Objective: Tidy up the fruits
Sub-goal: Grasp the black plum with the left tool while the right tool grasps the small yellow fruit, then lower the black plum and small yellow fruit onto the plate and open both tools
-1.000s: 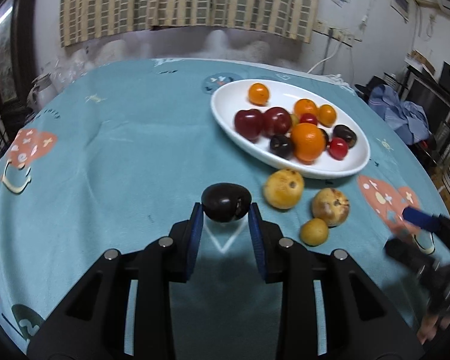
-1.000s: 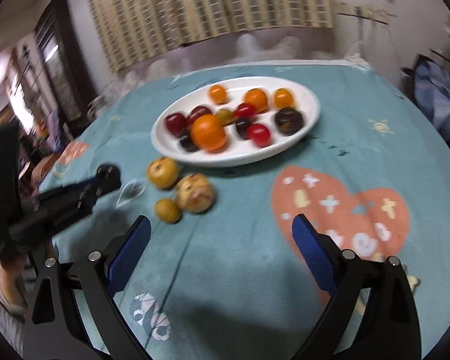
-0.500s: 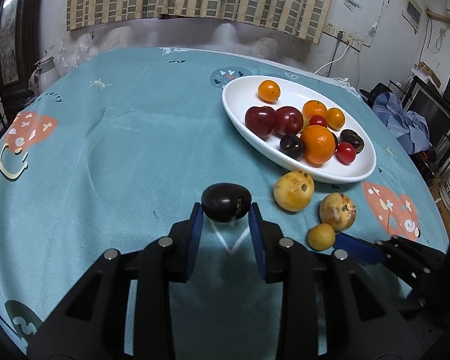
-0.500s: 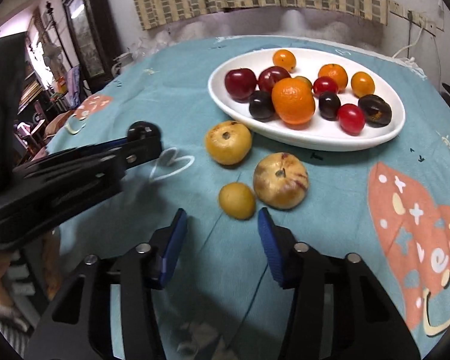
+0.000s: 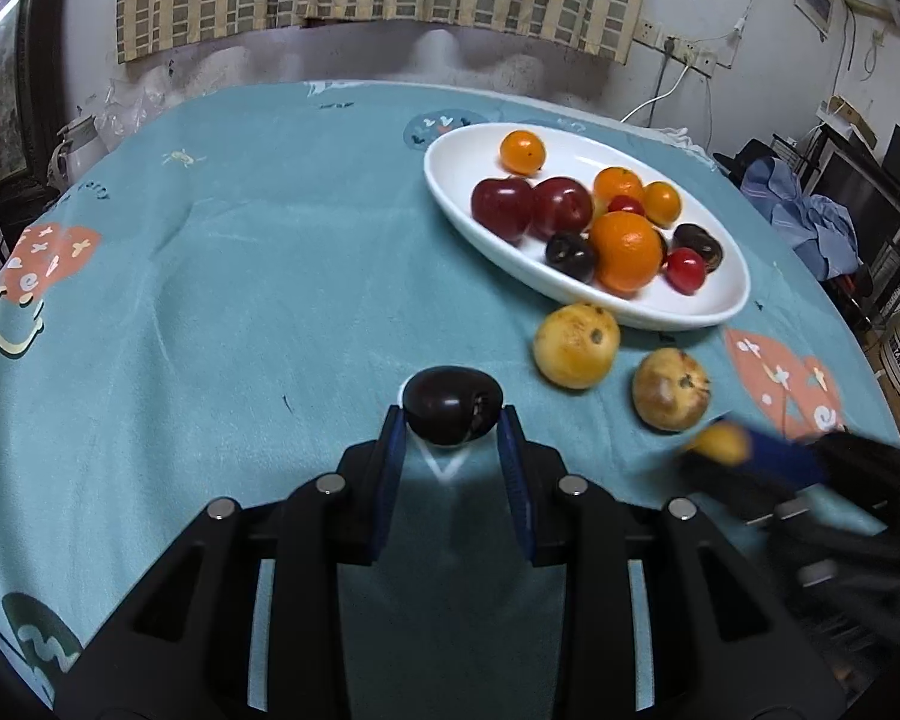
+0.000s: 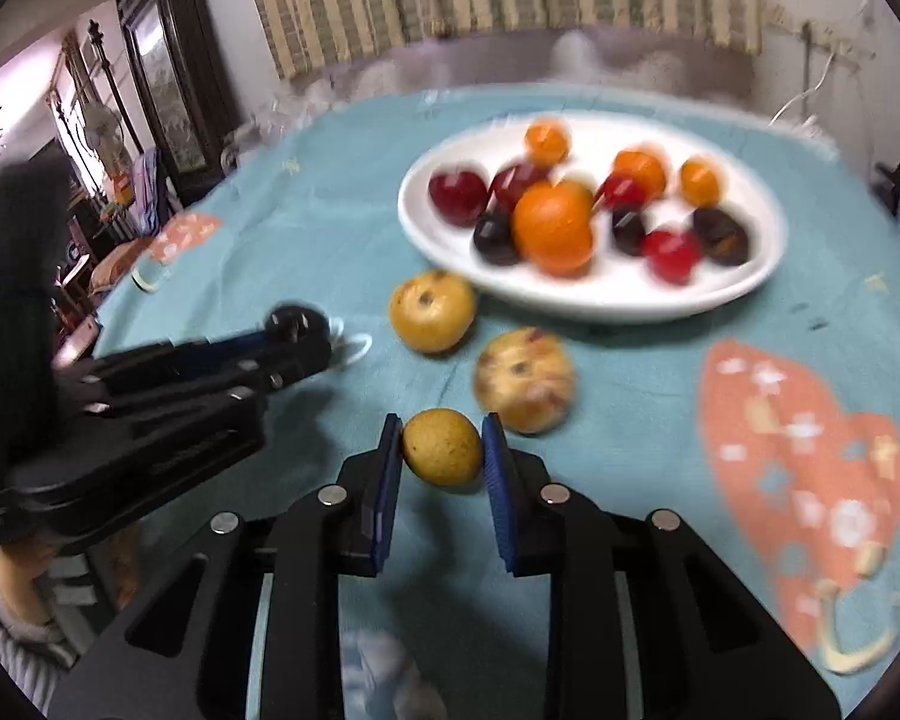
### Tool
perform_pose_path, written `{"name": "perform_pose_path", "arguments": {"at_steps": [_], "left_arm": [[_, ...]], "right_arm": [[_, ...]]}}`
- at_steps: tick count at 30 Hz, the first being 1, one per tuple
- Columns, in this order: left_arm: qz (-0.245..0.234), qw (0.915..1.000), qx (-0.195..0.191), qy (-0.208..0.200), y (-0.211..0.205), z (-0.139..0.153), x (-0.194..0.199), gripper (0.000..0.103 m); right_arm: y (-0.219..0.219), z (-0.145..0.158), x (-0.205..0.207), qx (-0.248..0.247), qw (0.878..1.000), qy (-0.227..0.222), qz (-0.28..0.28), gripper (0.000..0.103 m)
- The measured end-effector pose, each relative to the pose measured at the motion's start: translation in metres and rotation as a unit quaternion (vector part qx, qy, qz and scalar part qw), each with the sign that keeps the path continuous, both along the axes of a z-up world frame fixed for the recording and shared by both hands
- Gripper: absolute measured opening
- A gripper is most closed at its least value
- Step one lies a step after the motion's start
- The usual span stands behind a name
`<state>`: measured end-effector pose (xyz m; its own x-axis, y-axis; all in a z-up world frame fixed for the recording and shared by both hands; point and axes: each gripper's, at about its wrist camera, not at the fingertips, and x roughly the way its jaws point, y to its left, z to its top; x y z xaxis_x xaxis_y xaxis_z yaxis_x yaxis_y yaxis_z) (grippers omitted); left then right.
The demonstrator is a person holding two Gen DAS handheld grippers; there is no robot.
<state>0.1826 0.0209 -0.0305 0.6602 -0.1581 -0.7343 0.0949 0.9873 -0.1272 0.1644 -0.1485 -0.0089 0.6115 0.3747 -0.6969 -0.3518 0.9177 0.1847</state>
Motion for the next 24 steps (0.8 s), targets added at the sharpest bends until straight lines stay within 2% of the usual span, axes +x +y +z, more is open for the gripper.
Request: {"name": "perform_pose_path", "arguments": {"at_steps": [3, 7, 11, 24], "left_arm": [[-0.007, 0.9995, 0.013, -0.028, -0.010, 0.010, -0.011, 0.032], [-0.017, 0.9982, 0.031, -0.049, -0.022, 0.017, -0.020, 0.032], [-0.016, 0.9972, 0.046, -0.056, -0.027, 0.020, -0.023, 0.032], [-0.009, 0.9966, 0.051, -0.064, -0.025, 0.024, -0.025, 0.033]], "right_arm": [[-0.025, 0.010, -0.015, 0.019, 0.999, -0.020, -0.027, 0.027], [-0.029, 0.009, -0.014, 0.024, 0.999, -0.027, -0.041, 0.027], [-0.027, 0.013, -0.016, 0.021, 0.998, -0.044, -0.041, 0.027], [-0.030, 0.016, -0.016, 0.027, 0.998, -0.041, -0.040, 0.027]]}}
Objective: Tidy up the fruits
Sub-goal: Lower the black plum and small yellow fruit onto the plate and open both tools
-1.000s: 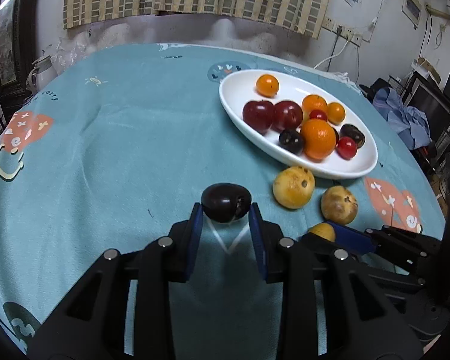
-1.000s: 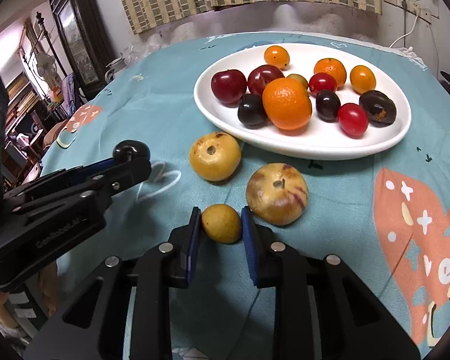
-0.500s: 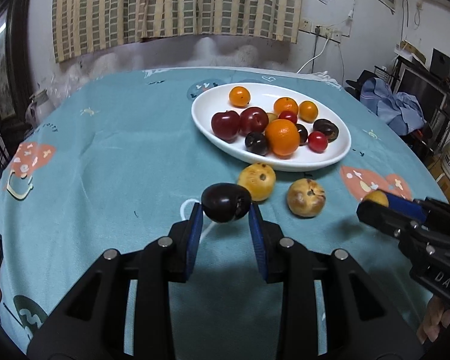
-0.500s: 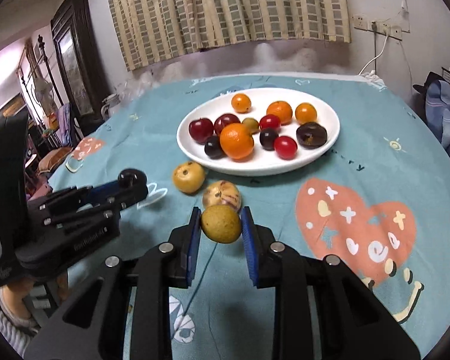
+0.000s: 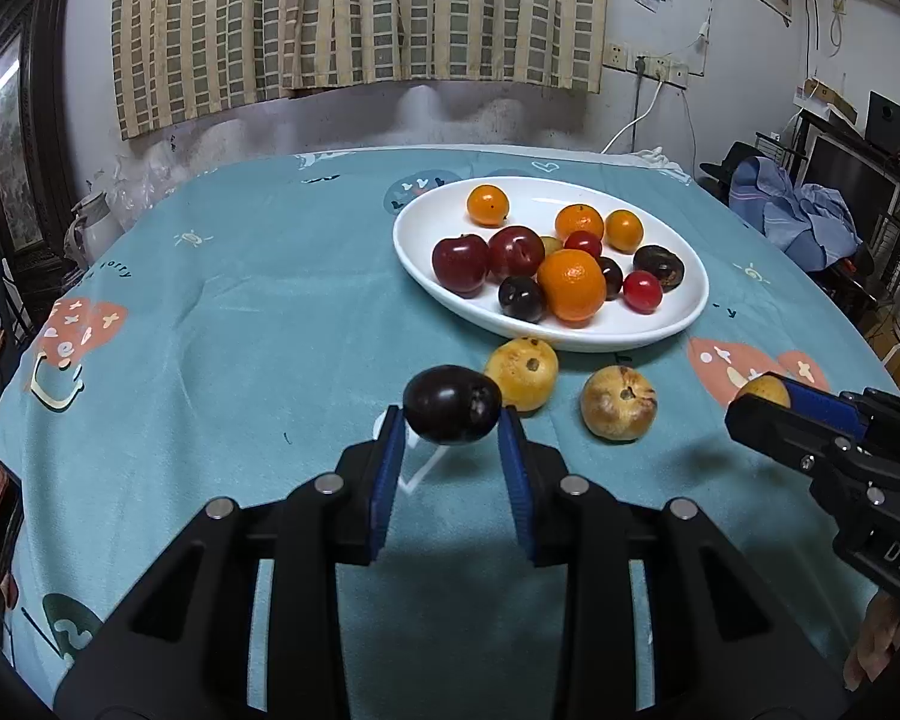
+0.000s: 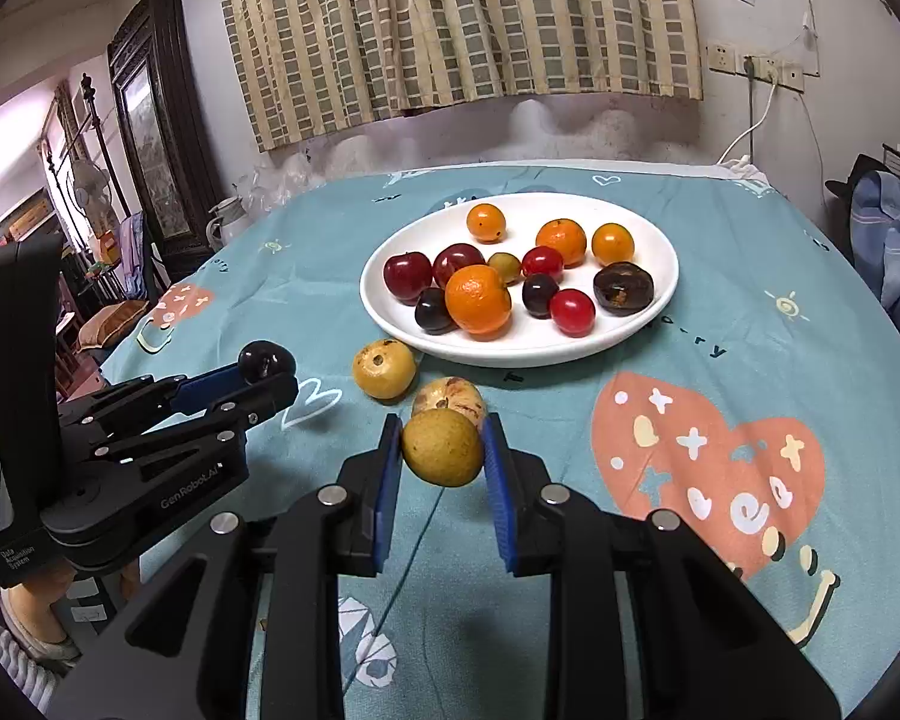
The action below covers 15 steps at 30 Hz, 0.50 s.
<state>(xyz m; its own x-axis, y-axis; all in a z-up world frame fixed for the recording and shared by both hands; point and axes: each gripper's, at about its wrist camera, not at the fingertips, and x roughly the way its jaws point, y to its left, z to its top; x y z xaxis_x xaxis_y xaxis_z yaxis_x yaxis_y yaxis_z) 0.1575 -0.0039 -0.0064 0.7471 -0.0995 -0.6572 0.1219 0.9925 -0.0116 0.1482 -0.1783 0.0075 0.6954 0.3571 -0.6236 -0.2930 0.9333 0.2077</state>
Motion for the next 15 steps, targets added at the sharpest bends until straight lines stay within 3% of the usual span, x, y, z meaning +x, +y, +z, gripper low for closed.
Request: {"name": "perform_pose_path", "arguments": {"at_steps": [10, 13, 15], "left_arm": [[-0.004, 1.0000, -0.001, 0.001, 0.001, 0.001, 0.002, 0.033], [-0.005, 0.9997, -0.015, 0.020, 0.006, -0.006, 0.008, 0.044], [-0.004, 0.9994, -0.016, 0.029, 0.008, -0.011, 0.011, 0.044]], "right_arm": [[-0.007, 0.011, 0.000, 0.019, 1.000, -0.010, -0.004, 0.027], [-0.010, 0.010, 0.000, 0.022, 1.000, -0.007, -0.009, 0.027], [-0.010, 0.007, 0.001, 0.024, 1.000, -0.002, -0.007, 0.027]]}}
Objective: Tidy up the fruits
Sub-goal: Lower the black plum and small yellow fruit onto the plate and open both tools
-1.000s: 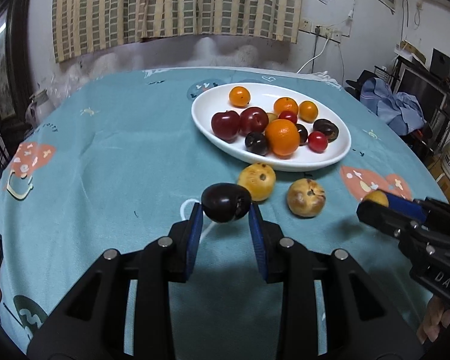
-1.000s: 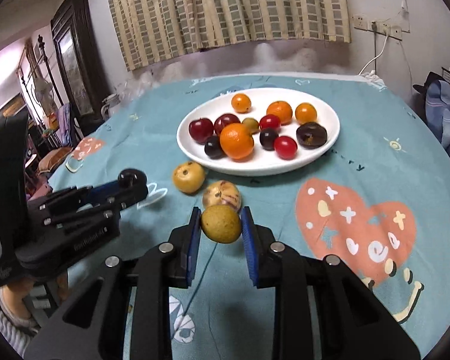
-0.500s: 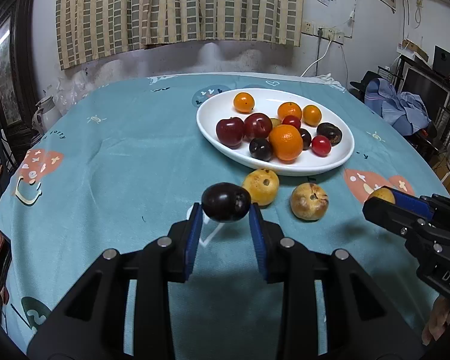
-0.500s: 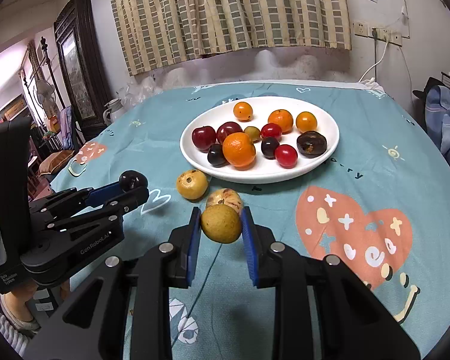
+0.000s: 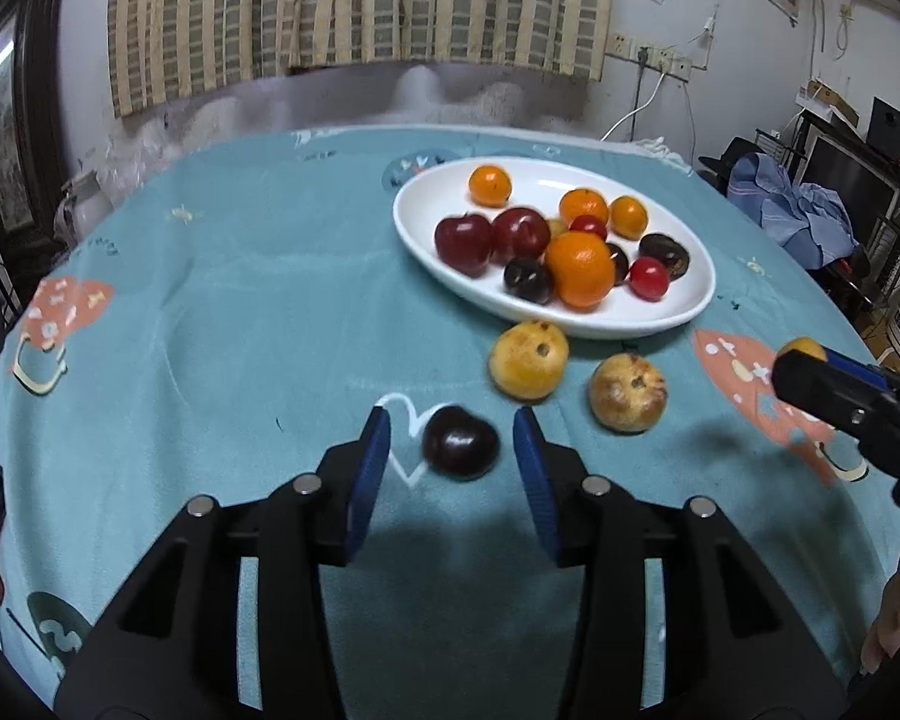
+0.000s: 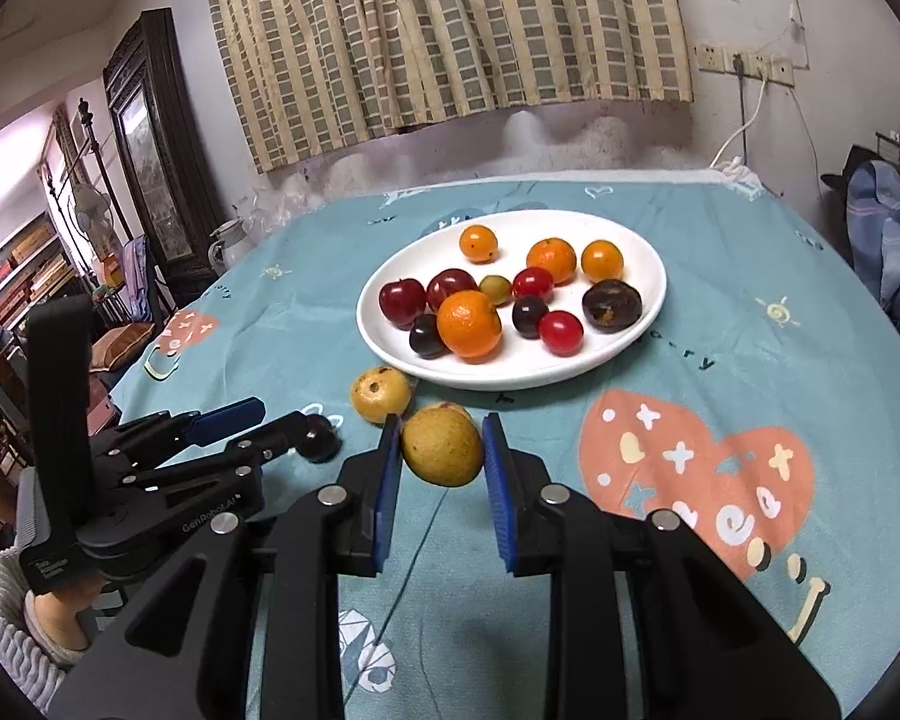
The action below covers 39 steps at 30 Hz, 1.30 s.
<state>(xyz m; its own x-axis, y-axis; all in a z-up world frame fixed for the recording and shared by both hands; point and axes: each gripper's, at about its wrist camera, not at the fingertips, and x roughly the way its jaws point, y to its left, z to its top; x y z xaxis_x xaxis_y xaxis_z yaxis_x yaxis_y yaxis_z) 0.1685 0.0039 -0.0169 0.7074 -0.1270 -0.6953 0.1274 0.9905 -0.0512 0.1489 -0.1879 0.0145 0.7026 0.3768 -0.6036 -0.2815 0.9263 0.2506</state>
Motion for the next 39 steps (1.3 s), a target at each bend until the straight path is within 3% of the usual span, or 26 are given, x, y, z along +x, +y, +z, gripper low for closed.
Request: {"name": "perform_pose_path", "arguments": {"at_steps": [5, 9, 12, 16, 18, 20, 23, 26, 29, 30, 31, 32, 35, 39], "left_arm": [[-0.012, 0.9996, 0.002, 0.024, -0.002, -0.014, 0.007, 0.045], [-0.010, 0.9986, -0.023, 0.046, 0.006, -0.023, 0.014, 0.044], [-0.020, 0.9975, -0.044, 0.052, 0.006, -0.026, 0.020, 0.033], [-0.036, 0.9979, -0.032, 0.043, -0.003, -0.021, 0.013, 0.033], [-0.019, 0.9988, -0.042, 0.015, 0.000, -0.001, 0.009, 0.033], [-0.022, 0.9983, -0.054, 0.006, -0.001, 0.017, 0.020, 0.033], [-0.022, 0.9993, -0.029, -0.011, -0.013, 0.037, 0.052, 0.033], [-0.016, 0.9996, -0.023, -0.010, -0.022, 0.036, 0.085, 0.033], [-0.008, 0.9991, -0.042, 0.006, -0.024, 0.026, 0.119, 0.034], [-0.007, 0.9989, -0.047, 0.007, -0.023, 0.024, 0.125, 0.044], [-0.004, 0.9987, -0.052, 0.005, -0.024, 0.022, 0.130, 0.068], [-0.001, 0.9987, -0.051, -0.002, -0.024, 0.022, 0.132, 0.076], [-0.003, 0.9991, -0.040, -0.011, -0.023, 0.021, 0.127, 0.077], [0.013, 0.9984, -0.054, -0.014, -0.006, 0.027, 0.107, 0.077]], "right_arm": [[0.005, 0.001, -0.004, -0.004, 1.000, -0.002, 0.008, 0.027], [0.006, 0.001, -0.004, -0.002, 1.000, -0.001, 0.010, 0.027], [0.006, 0.001, -0.004, -0.001, 1.000, -0.001, 0.010, 0.027], [0.003, 0.003, -0.004, 0.006, 1.000, -0.004, 0.006, 0.027], [-0.002, 0.006, 0.001, 0.015, 1.000, -0.002, 0.006, 0.027], [-0.006, 0.011, 0.018, -0.004, 1.000, -0.004, -0.005, 0.027], [-0.011, 0.014, 0.058, -0.014, 1.000, 0.010, -0.020, 0.027], [-0.014, 0.008, 0.092, -0.007, 0.999, 0.021, -0.035, 0.027], [-0.013, -0.005, 0.129, 0.004, 0.998, 0.043, -0.038, 0.027], [-0.013, -0.006, 0.137, 0.003, 0.998, 0.044, -0.043, 0.032], [-0.013, -0.009, 0.147, 0.003, 0.998, 0.049, -0.047, 0.038], [-0.014, -0.011, 0.153, 0.002, 0.997, 0.052, -0.055, 0.063], [-0.020, -0.008, 0.152, 0.011, 0.998, 0.038, -0.058, 0.066], [-0.029, 0.002, 0.127, 0.035, 0.997, 0.029, -0.058, 0.066]]}}
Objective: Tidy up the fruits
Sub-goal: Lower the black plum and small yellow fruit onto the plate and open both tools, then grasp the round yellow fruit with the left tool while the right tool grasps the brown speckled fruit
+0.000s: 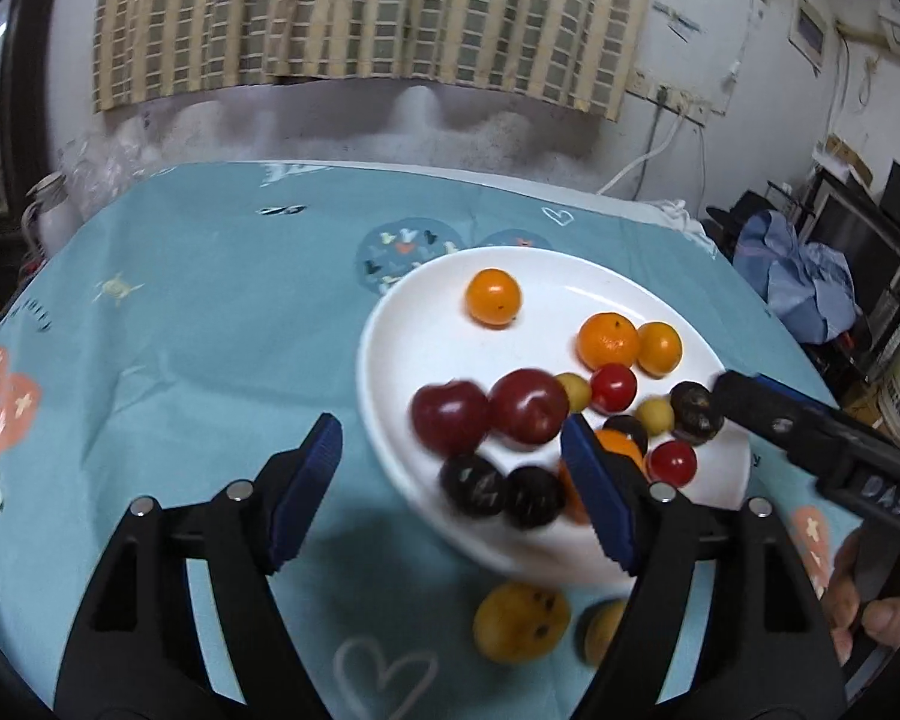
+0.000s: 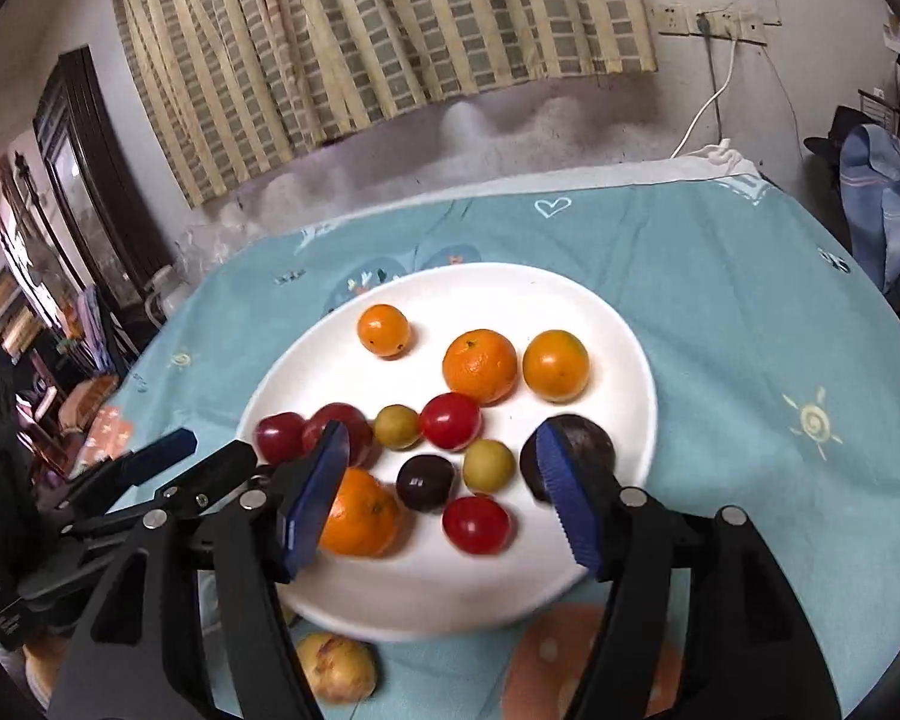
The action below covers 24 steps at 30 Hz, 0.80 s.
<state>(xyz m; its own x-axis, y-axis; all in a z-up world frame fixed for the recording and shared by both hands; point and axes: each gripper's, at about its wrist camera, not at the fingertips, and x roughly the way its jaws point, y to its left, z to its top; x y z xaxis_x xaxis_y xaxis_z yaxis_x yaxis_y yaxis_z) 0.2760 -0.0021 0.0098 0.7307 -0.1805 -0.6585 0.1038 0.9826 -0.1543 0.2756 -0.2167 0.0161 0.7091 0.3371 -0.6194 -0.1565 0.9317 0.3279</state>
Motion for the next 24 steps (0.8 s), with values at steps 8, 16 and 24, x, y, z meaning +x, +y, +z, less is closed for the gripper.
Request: {"name": "perform_pose_path", "arguments": {"at_steps": [8, 16, 24], "left_arm": [[0.021, 0.9982, 0.054, -0.016, 0.004, -0.008, -0.070, 0.091], [-0.004, 0.9969, 0.078, -0.014, -0.016, -0.026, -0.068, 0.101], [-0.006, 0.9962, 0.083, 0.026, -0.019, -0.041, -0.050, 0.101]], "right_arm": [[0.001, -0.004, -0.079, 0.036, 0.999, 0.003, 0.010, 0.068], [0.016, -0.019, -0.092, -0.025, 0.999, -0.010, 0.018, 0.073], [0.008, -0.023, -0.087, -0.006, 1.000, 0.003, 0.013, 0.073]]}}
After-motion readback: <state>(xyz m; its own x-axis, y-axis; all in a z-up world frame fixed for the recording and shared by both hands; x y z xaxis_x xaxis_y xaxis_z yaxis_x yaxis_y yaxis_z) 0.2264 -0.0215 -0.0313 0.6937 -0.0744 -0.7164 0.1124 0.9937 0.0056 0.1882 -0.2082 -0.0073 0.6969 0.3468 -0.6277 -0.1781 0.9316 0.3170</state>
